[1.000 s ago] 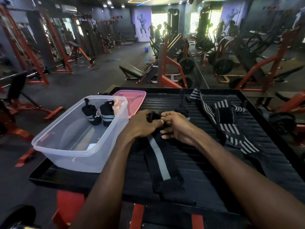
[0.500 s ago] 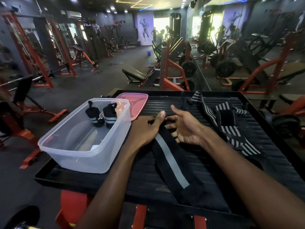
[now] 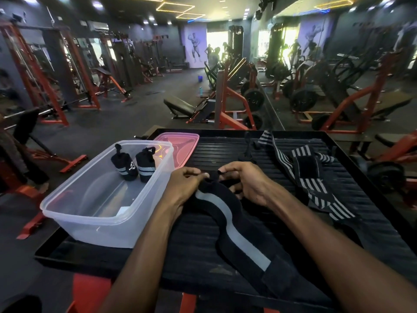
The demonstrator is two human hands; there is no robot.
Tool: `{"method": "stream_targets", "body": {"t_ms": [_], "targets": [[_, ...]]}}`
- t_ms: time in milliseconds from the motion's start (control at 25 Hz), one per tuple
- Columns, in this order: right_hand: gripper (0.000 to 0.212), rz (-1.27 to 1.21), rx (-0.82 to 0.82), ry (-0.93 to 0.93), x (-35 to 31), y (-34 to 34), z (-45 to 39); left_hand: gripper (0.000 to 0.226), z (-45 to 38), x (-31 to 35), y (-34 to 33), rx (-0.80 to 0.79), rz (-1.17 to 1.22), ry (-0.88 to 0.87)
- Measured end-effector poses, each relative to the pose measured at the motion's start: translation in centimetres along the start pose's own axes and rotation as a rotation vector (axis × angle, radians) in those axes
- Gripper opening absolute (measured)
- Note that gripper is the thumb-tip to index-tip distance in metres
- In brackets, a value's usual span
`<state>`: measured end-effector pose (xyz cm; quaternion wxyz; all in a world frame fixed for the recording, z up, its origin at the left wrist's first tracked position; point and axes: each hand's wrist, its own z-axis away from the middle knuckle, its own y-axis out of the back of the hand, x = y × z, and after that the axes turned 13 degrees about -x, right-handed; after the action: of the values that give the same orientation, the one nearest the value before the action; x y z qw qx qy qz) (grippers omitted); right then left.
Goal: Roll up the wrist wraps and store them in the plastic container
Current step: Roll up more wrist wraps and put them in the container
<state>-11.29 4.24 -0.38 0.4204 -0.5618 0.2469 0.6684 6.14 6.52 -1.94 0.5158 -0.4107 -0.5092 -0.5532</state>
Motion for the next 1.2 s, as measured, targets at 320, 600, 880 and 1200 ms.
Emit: {"method": "stream_targets", "body": {"t_ms": [320, 600, 880, 1200], "targets": [[0.024, -0.075, 0.125, 0.241, -0.3, -1.2, -0.4, 0.018, -2.3, 1.7, -0.2, -0.074, 0.102, 0.167], [0.01, -0.176, 0.05, 0.181, -0.5, -1.5, -0.1, 0.025, -2.7, 1.1, -0.4, 0.075, 0.328, -0.091], [0.031, 0.154, -0.102, 0.027, -0.4, -0.1, 0.3, 0.032, -4.0, 0.2, -0.2, 0.16, 0.426, -0.124], [0.027, 0.416, -0.108, -0.026, 0.0, -0.8, 0.8, 0.008, -4.0, 0.1, -1.4, 0.182, 0.349, -0.145]]}}
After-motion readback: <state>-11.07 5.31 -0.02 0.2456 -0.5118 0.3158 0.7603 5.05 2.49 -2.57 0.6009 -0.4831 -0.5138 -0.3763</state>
